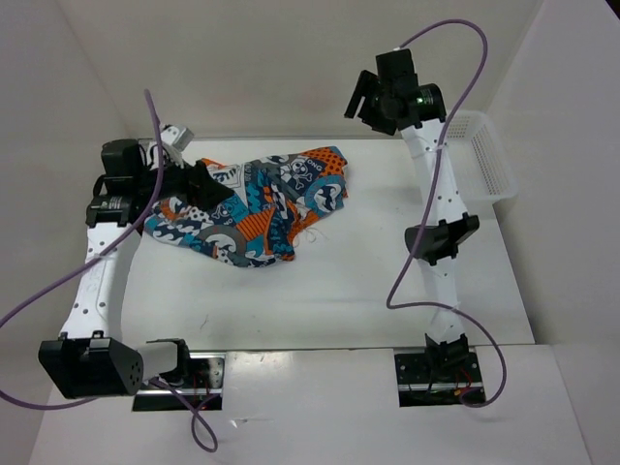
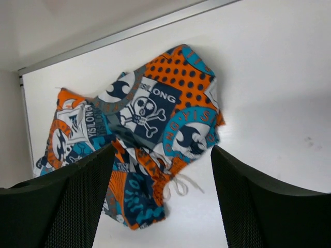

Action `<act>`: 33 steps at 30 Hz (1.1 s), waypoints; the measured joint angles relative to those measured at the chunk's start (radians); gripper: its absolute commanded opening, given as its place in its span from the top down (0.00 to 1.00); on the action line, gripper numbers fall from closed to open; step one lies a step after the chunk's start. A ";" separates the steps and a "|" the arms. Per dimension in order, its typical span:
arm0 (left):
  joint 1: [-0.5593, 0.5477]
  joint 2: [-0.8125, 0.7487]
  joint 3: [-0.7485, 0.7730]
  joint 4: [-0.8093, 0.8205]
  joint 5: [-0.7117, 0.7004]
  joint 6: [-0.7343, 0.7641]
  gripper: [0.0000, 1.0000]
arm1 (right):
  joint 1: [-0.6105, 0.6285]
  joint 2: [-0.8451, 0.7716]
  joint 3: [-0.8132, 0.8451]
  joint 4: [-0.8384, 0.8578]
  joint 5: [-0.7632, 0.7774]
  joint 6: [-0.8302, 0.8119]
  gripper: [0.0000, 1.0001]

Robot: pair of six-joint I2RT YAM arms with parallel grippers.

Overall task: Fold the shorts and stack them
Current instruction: Move the shorts to the center of the board, then flatten the shorts out

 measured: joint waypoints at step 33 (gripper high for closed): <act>0.137 0.073 -0.060 -0.088 -0.267 0.001 0.08 | 0.335 -0.597 -1.958 1.163 -0.438 0.413 0.23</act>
